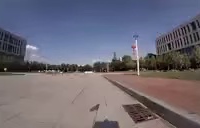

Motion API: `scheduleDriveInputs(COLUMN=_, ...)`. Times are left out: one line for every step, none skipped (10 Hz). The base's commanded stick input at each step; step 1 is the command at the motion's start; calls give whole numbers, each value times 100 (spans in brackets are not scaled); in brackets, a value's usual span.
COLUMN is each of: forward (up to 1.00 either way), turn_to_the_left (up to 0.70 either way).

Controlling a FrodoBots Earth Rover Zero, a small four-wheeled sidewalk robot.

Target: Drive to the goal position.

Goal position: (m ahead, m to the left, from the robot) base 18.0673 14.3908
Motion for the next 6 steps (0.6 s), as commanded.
scheduleDriveInputs(forward=70, turn_to_the_left=0)
scheduleDriveInputs(forward=70, turn_to_the_left=0)
scheduleDriveInputs(forward=70, turn_to_the_left=0)
scheduleDriveInputs(forward=70, turn_to_the_left=0)
scheduleDriveInputs(forward=70, turn_to_the_left=0)
scheduleDriveInputs(forward=70, turn_to_the_left=0)
